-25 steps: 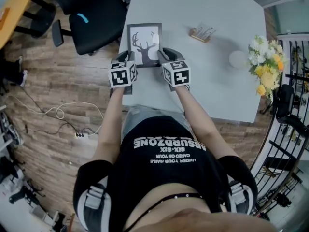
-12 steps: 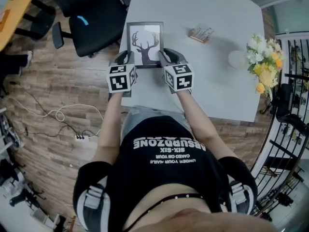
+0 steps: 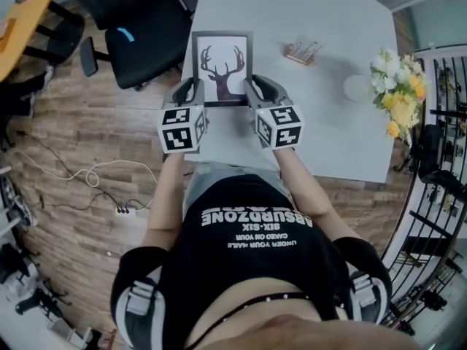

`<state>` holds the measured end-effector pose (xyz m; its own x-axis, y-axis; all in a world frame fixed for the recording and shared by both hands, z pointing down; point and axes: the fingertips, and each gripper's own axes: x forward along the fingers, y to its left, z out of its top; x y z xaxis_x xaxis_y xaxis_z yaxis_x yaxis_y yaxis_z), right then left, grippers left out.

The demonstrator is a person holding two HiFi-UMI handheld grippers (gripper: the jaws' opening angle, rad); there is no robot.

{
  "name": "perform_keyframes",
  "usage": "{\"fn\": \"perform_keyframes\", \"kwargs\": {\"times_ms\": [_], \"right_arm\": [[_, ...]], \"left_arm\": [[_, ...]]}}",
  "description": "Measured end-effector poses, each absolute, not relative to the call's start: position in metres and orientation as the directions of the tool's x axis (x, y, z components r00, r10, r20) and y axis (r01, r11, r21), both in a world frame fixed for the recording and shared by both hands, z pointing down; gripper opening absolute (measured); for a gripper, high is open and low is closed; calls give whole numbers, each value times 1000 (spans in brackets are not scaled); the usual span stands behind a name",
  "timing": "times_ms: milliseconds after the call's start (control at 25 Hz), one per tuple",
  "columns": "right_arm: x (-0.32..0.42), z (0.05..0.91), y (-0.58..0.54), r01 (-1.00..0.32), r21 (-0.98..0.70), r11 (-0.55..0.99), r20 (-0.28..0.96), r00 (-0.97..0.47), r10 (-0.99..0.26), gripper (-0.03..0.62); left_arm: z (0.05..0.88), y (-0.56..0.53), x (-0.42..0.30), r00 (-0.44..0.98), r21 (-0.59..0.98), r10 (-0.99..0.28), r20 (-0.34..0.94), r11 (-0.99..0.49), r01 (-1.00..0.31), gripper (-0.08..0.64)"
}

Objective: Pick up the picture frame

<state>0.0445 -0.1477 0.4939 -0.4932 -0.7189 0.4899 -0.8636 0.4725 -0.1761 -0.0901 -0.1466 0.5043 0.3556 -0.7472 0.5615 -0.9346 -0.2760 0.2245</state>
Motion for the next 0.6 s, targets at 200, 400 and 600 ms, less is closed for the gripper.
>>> {"fn": "perform_keyframes", "kwargs": {"times_ms": [200, 400, 600], "right_arm": [[46, 479, -134, -859, -184, 477, 467, -504, -727, 97], [49, 460, -124, -856, -183, 484, 438, -512, -739, 95], [52, 452, -114, -853, -183, 488, 416, -517, -748, 94]], "left_arm": [[487, -132, -89, 372, 228, -760, 532, -295, -928, 92], [468, -122, -87, 384, 240, -778, 497, -302, -923, 92], [461, -112, -85, 382, 225, -788, 482, -310, -924, 92]]}}
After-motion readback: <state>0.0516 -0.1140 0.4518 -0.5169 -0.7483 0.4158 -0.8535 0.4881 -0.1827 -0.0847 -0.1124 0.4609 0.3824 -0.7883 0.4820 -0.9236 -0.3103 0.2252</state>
